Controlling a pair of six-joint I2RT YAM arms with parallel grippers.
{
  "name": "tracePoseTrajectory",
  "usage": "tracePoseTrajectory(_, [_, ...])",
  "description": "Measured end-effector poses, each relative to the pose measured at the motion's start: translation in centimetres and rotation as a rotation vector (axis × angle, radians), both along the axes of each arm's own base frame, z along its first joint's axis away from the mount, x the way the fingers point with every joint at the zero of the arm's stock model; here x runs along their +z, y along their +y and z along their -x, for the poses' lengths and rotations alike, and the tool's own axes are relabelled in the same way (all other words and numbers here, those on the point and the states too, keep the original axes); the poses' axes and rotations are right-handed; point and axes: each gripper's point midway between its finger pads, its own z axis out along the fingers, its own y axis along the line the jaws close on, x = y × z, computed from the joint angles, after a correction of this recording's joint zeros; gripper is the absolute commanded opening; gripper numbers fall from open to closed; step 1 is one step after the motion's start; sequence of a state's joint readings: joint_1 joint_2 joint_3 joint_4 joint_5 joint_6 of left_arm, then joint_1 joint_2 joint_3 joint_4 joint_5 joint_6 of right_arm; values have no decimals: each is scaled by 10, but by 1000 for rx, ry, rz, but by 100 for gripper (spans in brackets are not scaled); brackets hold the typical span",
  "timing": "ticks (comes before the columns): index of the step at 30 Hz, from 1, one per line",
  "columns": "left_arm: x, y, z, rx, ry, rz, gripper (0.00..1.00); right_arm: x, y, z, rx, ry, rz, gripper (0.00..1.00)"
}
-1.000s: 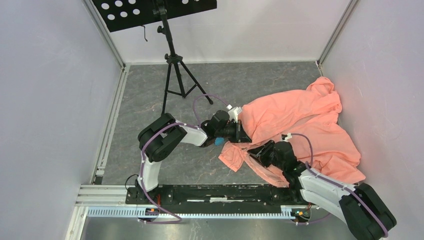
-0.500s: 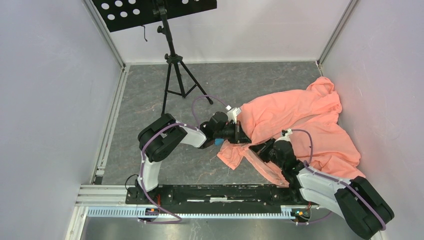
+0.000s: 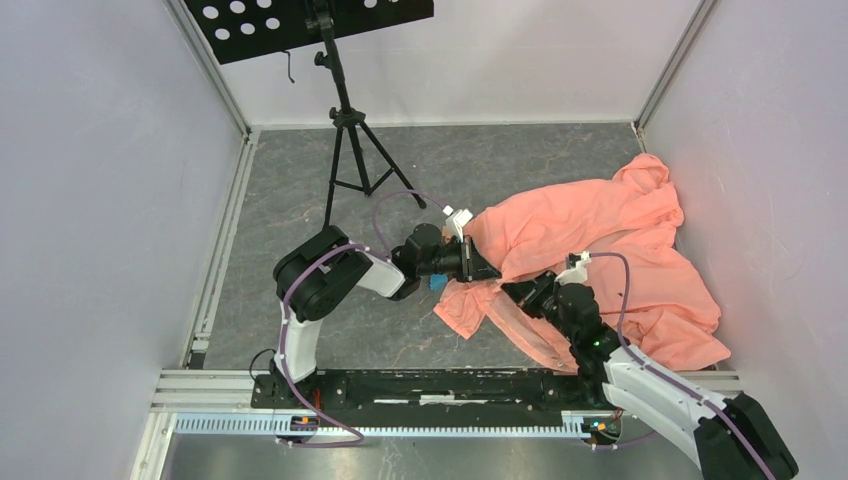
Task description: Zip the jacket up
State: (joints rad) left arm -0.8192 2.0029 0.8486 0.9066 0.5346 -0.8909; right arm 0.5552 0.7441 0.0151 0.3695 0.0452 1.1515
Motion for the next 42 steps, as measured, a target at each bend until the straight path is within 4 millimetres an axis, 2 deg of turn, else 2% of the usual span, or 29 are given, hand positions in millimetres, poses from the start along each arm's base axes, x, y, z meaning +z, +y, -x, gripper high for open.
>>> tracePoseTrajectory(4, [5,-1,2,-7,-12,28,2,-3,-4,3,-1,6,22,1])
tracePoseTrajectory(9, [7,-2,2,-15,-23,42,2,-24,-9,8,9,60,94,25])
tracePoseTrajectory(13, [-1,-1,2,-15,-12,31,2,-48,-14,18,37,137,163,37])
tracePoseTrajectory(21, [-7,-1,3,-15,-4,22,2,-40,-1,19,90,124,108,47])
tracePoseTrajectory(33, [-12,0,3,-14,7,11,2,-41,1,11,40,154,57,42])
tracePoseTrajectory(38, [-13,0,3,-11,7,9,2,-45,-1,5,14,148,72,21])
tracePoseTrajectory(42, [-14,0,0,3,6,5,2,-48,-6,1,-7,135,103,9])
